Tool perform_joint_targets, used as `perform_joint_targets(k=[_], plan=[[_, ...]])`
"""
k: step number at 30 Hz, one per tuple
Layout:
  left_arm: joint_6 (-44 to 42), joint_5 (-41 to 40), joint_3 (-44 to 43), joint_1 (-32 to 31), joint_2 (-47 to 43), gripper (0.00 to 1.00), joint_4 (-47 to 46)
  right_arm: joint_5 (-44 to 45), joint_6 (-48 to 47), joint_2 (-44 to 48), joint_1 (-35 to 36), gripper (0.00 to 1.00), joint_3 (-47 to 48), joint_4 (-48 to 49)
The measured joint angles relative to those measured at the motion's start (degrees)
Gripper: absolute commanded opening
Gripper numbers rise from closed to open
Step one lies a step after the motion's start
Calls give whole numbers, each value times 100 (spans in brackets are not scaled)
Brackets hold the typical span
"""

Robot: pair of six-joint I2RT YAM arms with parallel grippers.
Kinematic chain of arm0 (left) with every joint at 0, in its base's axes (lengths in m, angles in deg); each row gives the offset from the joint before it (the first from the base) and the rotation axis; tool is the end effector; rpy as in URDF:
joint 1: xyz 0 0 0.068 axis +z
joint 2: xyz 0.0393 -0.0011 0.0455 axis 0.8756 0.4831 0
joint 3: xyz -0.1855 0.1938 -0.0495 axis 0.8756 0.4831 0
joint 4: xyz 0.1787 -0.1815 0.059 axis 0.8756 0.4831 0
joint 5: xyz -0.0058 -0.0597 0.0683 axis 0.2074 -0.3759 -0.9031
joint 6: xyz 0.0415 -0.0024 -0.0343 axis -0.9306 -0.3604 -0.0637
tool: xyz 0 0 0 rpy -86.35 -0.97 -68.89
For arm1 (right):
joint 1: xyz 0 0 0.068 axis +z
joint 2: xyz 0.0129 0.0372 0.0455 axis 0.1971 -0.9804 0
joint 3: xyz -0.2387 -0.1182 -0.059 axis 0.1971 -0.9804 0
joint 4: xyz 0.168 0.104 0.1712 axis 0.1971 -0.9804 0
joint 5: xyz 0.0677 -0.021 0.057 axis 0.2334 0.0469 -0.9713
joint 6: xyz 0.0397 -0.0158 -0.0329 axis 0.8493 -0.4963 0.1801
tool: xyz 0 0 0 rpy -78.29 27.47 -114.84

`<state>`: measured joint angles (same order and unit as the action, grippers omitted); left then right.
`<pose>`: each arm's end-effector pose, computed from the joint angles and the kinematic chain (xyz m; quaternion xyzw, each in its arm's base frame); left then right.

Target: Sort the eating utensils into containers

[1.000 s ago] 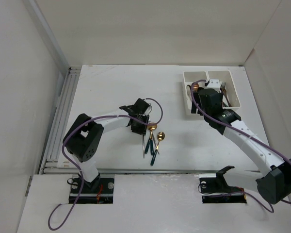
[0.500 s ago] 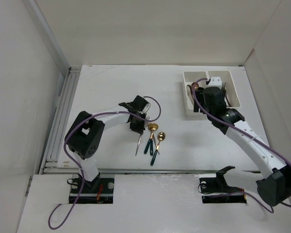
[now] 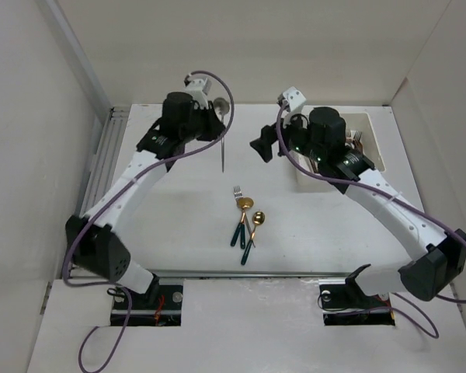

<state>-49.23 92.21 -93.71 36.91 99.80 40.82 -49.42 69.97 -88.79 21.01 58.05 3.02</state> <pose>0.3318 -0.1565 0.3701 0.1074 0.8175 -0.2677 0.4984 0.2575 0.1696 0.3957 -0.2708 0.7388 0.2220 0.5758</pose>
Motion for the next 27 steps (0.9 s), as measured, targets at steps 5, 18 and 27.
perform_joint_targets(k=[5, 18, 27], plan=[[7, 678, 24, -59, -1220, 0, -1379, -1211, 42, -538, 334, 93, 754, 730], [177, 1473, 492, -83, -1405, 0, -2127, -1554, 680, -1185, 588, 76, 1143, 1366], [326, 1585, 549, -85, -1410, 0, -2181, -1158, 973, -1335, 588, 13, 1143, 1440]])
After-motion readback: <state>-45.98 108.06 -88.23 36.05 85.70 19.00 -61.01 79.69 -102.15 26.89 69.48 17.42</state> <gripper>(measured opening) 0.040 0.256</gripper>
